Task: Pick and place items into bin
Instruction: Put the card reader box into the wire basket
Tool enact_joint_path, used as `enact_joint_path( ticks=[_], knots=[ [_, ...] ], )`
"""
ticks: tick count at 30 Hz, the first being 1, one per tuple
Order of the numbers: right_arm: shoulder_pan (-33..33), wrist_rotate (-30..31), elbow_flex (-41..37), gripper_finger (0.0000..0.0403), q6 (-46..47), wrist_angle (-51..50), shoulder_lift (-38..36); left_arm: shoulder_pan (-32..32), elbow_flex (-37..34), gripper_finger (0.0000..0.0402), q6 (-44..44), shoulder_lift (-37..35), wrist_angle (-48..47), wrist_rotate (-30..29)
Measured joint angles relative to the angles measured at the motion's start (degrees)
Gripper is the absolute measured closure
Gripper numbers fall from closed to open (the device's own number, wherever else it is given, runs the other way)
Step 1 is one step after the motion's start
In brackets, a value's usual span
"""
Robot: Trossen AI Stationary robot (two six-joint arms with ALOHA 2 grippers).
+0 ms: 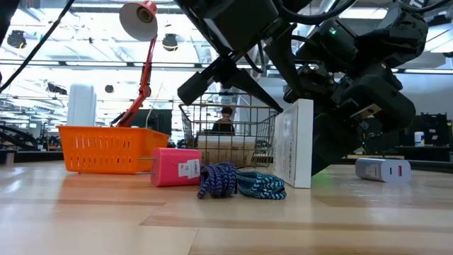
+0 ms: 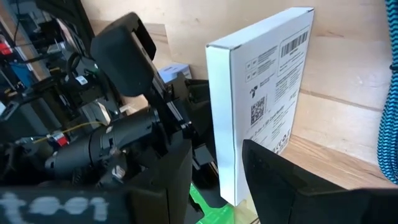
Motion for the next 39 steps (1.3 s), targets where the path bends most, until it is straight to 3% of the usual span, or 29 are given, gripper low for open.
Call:
enact_joint_path(
  ticks=[39],
  knots=[
    [0.0, 0.0, -0.02, 0.0403, 0.46, 0.17, 0.02, 0.84, 0.0, 0.0266, 1.48, 0.0, 0.02, 4.03]
  ],
)
